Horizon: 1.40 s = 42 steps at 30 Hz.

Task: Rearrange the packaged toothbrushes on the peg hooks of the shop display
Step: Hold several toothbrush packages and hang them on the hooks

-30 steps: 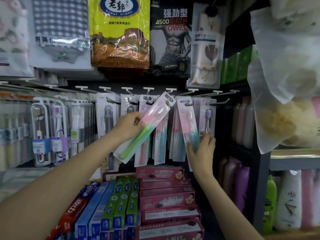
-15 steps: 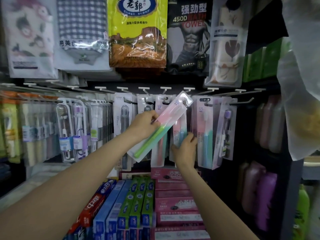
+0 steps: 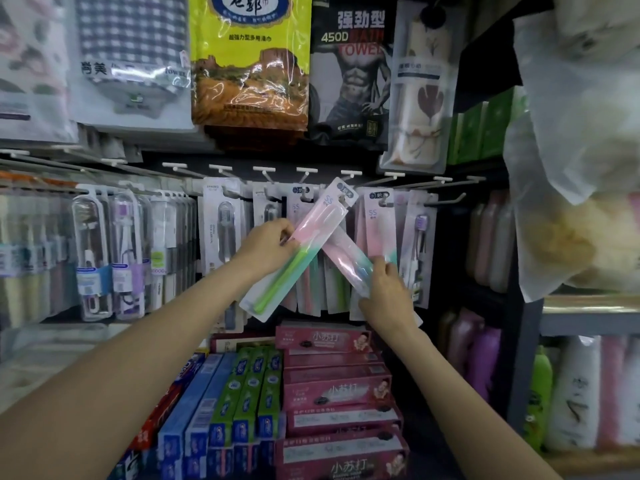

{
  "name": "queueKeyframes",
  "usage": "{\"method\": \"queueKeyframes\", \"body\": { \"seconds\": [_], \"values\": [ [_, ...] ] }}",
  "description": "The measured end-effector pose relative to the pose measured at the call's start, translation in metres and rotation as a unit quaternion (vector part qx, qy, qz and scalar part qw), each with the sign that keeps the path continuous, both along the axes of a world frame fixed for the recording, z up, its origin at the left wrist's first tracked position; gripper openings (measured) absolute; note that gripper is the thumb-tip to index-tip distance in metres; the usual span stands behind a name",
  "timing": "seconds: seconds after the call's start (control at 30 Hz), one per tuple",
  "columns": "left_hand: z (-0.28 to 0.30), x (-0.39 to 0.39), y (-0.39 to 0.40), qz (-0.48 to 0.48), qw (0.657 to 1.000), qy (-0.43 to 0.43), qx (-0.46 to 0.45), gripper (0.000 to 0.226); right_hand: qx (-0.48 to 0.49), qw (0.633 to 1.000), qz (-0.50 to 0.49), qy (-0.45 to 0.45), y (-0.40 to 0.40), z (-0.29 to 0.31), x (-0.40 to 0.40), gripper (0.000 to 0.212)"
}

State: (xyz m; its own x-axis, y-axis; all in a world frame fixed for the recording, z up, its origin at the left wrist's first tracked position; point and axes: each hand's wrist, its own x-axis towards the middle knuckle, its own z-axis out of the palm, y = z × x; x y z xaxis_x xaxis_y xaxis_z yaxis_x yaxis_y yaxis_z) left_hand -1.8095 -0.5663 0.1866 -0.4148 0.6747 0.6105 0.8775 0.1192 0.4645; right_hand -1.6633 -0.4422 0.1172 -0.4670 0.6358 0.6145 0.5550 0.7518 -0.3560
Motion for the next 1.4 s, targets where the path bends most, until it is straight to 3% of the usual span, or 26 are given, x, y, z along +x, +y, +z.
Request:
{"method": "queueKeyframes", "body": {
  "seconds": [0.1,0.23,0.33,0.43,0.57,0.97,1.2,1.4],
  "values": [
    [0.0,0.003,-0.001,-0.001,1.0,-0.005,-0.004,0.001,-0.015,1.0,-0.01,0.022,0.005,-0.009,0.011,0.061],
    [0.002,0.001,-0.003,0.006,1.0,-0.006,-0.008,0.002,-0.008,0.999,-0.039,-0.017,0.012,-0.025,0.023,0.06],
    [0.002,0.0,-0.003,0.01,1.0,-0.001,-0.002,0.003,0.02,1.0,-0.011,0.018,0.014,-0.039,0.03,0.063],
    [0.003,-0.001,-0.005,0.01,1.0,0.009,0.012,0.005,0.059,0.996,0.01,0.063,0.014,-0.047,0.034,0.074],
    [0.006,-0.005,-0.005,0.028,0.999,0.039,0.014,0.011,0.089,0.995,0.014,0.041,0.015,-0.045,0.032,0.091],
    [0.008,-0.005,-0.006,0.036,0.998,0.045,0.006,0.014,0.089,0.992,0.025,0.085,0.015,-0.018,0.026,0.082],
    [0.009,-0.002,-0.006,0.032,0.998,0.055,0.006,0.017,-0.039,0.981,0.095,0.165,0.009,-0.009,0.025,0.073],
    [0.008,-0.001,-0.006,0.021,0.998,0.053,0.009,0.015,-0.098,0.982,0.079,0.14,0.008,0.003,0.007,0.072]
  ]
}}
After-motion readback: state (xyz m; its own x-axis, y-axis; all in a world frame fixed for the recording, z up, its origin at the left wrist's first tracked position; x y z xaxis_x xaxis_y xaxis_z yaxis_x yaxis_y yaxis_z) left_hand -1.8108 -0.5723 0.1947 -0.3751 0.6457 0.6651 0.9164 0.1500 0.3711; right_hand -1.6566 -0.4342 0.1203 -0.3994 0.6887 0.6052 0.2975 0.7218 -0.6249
